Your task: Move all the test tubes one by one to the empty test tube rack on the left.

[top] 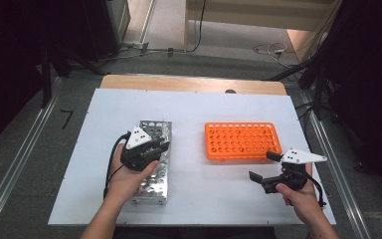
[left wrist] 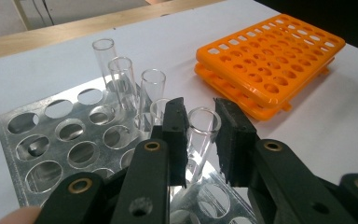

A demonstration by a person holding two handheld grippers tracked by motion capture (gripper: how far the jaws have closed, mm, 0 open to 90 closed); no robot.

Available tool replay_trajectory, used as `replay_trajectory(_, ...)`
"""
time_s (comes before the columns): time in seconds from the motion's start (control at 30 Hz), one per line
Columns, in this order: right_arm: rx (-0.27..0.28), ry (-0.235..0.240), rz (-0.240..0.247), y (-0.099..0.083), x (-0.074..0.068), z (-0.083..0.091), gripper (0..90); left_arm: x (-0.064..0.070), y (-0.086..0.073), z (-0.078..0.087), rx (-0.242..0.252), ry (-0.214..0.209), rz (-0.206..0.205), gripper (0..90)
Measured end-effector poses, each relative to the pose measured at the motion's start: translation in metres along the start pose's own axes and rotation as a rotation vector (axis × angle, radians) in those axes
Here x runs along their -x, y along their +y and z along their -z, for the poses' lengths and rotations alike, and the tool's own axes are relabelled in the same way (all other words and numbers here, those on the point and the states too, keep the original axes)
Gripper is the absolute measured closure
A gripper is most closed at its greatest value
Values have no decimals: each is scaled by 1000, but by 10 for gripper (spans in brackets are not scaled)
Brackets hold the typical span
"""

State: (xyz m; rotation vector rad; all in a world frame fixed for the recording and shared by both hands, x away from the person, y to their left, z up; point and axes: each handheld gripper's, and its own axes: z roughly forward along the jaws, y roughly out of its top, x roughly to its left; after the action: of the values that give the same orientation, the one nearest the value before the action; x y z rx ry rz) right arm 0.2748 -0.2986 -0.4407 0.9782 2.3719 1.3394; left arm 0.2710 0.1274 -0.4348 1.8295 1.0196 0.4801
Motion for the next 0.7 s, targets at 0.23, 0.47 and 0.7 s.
replay_trajectory(0.23, 11, -13, -5, 0, 0, 0, 0, -2, 0, 4, 21, -46, 11, 599)
replay_trajectory(0.47, 27, -20, -6, 0, 2, 3, 0, -7, 0, 14, 62, -72, 40, 302)
replay_trajectory(0.7, 54, -20, -19, 1, 4, 7, 0, -12, -5, 32, 108, -73, 57, 71)
